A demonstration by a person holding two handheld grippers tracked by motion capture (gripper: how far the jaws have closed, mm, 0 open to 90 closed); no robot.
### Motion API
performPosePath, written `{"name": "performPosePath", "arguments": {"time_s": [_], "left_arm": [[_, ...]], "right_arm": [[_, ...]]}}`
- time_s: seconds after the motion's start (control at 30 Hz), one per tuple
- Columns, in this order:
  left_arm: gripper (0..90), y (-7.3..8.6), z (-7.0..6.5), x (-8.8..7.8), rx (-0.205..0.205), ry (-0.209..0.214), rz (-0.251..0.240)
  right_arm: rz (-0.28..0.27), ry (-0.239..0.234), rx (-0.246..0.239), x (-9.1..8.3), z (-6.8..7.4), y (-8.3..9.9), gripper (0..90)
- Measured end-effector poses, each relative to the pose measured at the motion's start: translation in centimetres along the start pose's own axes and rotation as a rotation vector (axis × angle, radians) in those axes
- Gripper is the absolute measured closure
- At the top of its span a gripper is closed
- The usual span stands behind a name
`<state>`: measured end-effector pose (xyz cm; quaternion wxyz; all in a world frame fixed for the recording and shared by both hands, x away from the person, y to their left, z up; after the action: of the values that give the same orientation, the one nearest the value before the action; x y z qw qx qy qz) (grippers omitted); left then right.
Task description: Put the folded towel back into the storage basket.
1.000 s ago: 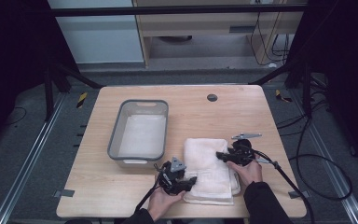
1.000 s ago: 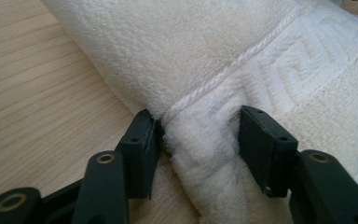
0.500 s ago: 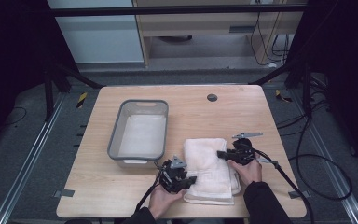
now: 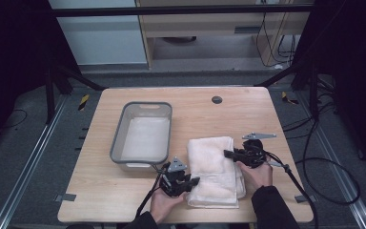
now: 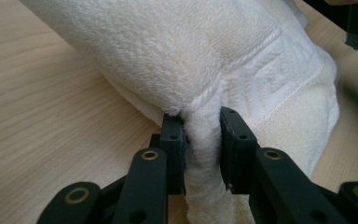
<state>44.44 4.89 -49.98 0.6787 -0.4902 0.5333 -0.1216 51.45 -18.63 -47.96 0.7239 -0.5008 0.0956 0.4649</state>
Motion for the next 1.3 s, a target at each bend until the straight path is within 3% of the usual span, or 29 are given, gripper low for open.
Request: {"name": "performPosePath", "arguments": {"time_s": [0.6,1.3], "left_arm": [[73.0,-2.3,-0.4,-2.9,0.043,-0.022,-0.099],[73.1,-4.8,0.2,-5.5,0.068,-0.058,-0.180]], "right_arm": [[-0.098,-0.039,-0.034,-3.2,2.1,-1.5,70.7],[-0.191,-0.066,-0.073,-4.9,4.3,-3.8,70.8]]}}
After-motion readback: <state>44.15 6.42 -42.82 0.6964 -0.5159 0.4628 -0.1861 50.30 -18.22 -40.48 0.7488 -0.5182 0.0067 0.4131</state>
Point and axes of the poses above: each handheld gripper's, and its own axes: x roughly forward along the jaws, y roughly out of its underside, z roughly to its left, the point moved 4 cm from there along x, roughly forward along the jaws, and after that the axes turned 15 degrees about x, right-handed, at the moved point
